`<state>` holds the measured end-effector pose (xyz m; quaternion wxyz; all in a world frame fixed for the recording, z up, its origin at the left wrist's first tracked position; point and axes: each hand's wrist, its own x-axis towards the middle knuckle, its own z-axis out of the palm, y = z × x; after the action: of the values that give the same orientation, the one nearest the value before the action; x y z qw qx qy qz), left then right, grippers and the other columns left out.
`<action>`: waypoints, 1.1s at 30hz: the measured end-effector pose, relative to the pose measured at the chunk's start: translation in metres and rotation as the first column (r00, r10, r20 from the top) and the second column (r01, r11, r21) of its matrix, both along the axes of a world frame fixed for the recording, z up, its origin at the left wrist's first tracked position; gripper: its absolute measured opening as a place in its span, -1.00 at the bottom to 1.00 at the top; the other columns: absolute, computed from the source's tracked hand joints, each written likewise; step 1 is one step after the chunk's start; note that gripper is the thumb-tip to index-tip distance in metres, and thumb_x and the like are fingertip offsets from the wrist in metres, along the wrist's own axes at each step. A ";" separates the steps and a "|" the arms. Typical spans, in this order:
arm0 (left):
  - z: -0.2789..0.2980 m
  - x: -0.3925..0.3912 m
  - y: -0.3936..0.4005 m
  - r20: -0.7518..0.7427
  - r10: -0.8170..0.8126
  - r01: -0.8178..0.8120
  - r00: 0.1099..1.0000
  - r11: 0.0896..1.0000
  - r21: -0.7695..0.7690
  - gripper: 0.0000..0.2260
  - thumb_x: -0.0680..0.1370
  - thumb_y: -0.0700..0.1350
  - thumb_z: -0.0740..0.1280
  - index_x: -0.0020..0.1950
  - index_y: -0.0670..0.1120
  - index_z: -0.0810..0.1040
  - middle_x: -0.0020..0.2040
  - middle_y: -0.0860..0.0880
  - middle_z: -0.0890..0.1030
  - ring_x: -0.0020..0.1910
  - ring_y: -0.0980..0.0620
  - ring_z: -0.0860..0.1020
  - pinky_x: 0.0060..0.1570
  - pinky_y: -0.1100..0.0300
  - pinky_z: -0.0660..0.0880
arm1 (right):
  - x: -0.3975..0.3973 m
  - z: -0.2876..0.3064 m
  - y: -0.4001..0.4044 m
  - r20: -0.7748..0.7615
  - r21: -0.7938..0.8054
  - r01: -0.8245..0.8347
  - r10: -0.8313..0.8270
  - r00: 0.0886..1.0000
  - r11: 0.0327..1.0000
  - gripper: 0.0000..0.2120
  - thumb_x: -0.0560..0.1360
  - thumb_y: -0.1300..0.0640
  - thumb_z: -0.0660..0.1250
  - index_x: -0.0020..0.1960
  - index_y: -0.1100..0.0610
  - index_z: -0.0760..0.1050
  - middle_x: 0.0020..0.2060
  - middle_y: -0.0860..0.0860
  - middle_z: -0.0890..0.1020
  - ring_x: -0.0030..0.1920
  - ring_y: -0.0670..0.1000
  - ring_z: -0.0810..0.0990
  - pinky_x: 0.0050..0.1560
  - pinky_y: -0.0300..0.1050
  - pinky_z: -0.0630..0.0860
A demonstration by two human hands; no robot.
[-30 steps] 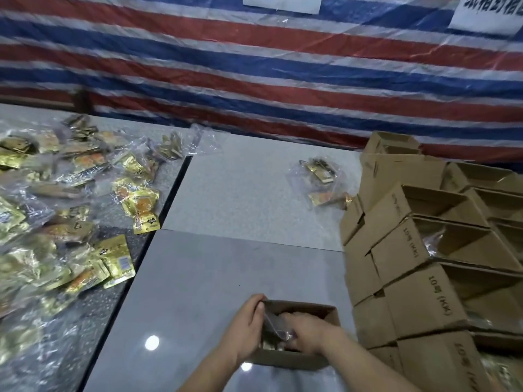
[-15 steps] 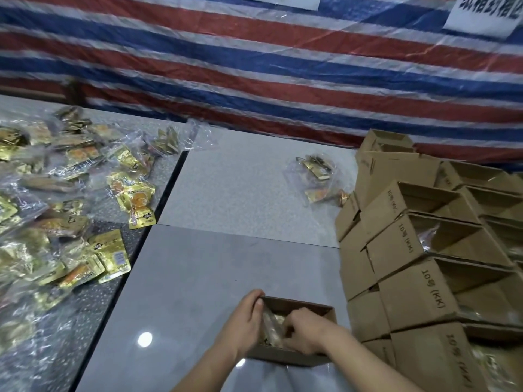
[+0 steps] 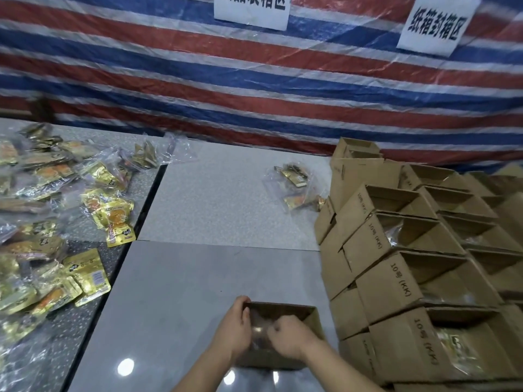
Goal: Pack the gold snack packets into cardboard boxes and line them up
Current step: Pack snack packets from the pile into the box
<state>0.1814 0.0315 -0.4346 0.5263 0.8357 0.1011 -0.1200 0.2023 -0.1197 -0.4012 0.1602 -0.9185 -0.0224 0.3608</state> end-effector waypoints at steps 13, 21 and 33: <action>-0.013 -0.004 -0.008 -0.198 0.107 -0.111 0.974 0.994 -0.005 -0.72 0.67 -0.08 0.11 0.38 -0.05 0.36 0.21 -0.22 0.59 0.14 -0.19 0.57 0.14 0.08 0.47 | -0.025 0.020 -0.042 0.537 -0.112 0.229 -0.135 0.833 0.967 -0.67 0.57 0.05 0.22 0.33 -0.01 0.37 0.19 -0.07 0.46 0.19 -0.03 0.47 0.21 -0.14 0.45; 0.027 -0.018 0.004 -0.091 0.081 -0.079 0.993 0.996 0.029 -0.87 0.67 -0.13 0.12 0.16 0.04 0.38 0.16 -0.17 0.59 0.11 -0.13 0.55 -0.02 0.21 0.34 | -0.035 0.031 -0.046 0.382 -0.071 0.150 -0.112 0.917 0.986 -0.88 0.61 0.07 0.13 0.08 0.03 0.41 0.09 0.04 0.54 0.06 0.08 0.56 0.07 -0.02 0.52; 0.138 -0.079 -0.014 -0.003 0.133 -0.132 0.991 0.989 0.072 -0.80 0.69 -0.08 0.10 0.21 -0.03 0.47 0.16 -0.03 0.51 0.16 -0.03 0.46 0.08 0.16 0.31 | -0.080 0.106 -0.073 0.558 0.036 -0.040 0.013 0.829 0.999 -0.85 0.57 0.27 0.16 -0.07 0.04 0.33 -0.03 0.09 0.52 -0.04 0.16 0.56 -0.07 -0.02 0.47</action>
<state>0.1020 0.0176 -0.2967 0.5026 0.8449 0.1626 -0.0844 0.1228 -0.1929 -0.2953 0.1629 -0.9794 -0.0892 0.0788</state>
